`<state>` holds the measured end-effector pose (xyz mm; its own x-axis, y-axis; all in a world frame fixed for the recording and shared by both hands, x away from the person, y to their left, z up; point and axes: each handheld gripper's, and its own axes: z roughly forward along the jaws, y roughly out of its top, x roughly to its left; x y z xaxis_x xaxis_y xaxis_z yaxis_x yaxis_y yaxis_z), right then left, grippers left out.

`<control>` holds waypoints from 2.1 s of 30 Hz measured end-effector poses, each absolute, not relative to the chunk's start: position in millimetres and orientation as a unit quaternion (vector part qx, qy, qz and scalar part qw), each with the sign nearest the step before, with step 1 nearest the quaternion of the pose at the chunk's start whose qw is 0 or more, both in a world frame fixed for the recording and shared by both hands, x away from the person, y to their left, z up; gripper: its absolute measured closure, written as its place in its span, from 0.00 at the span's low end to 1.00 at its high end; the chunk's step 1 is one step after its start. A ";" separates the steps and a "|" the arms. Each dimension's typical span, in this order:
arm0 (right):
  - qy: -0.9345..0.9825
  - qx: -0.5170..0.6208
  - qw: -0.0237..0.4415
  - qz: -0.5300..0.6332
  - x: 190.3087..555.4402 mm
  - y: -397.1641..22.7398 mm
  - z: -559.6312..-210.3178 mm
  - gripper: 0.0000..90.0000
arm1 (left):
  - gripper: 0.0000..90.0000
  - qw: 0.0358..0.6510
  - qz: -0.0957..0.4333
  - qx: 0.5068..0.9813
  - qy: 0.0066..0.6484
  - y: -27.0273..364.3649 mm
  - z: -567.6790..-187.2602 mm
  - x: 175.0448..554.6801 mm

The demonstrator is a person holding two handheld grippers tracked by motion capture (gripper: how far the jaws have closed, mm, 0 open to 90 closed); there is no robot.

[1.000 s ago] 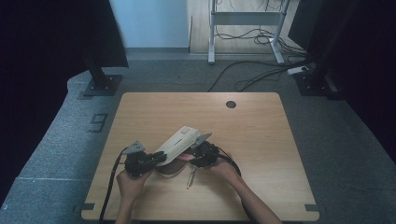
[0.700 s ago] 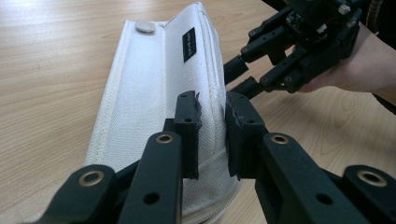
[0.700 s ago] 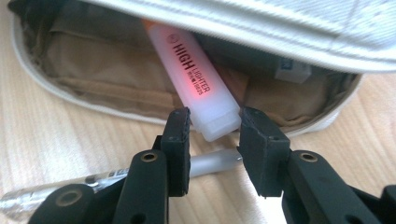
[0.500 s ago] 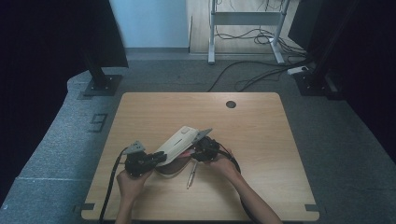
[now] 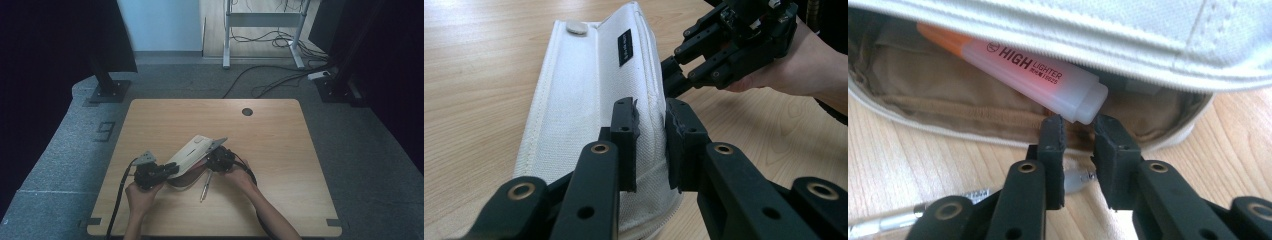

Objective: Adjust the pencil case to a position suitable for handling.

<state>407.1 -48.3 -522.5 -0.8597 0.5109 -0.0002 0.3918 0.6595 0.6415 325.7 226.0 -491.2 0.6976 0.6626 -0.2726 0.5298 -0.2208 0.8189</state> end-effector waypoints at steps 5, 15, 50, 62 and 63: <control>0.907 0.246 0.093 0.329 409.4 -42.3 -522.1 0.82 | 0.84 0.494 0.067 0.778 0.383 225.9 -491.3 325.8; 0.904 0.245 0.099 0.336 414.8 -29.1 -523.2 0.81 | 0.84 0.494 0.065 0.779 0.382 226.1 -491.5 326.1; 0.890 0.276 0.132 0.339 410.0 -61.3 -527.7 0.26 | 0.84 0.493 0.070 0.779 0.380 227.7 -491.9 326.6; 0.893 0.279 0.126 0.329 414.8 -61.3 -536.4 0.28 | 0.84 0.492 0.070 0.780 0.379 227.2 -492.1 326.3; 0.894 0.279 0.124 0.328 414.8 -61.9 -535.9 0.28 | 0.84 0.493 0.070 0.780 0.380 227.2 -492.1 326.2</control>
<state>414.8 -61.9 -535.9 -0.8140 0.5796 -0.0382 0.4171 0.6291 0.6559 326.2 227.2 -492.1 0.7019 0.6613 -0.2646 0.5231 -0.2266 0.8216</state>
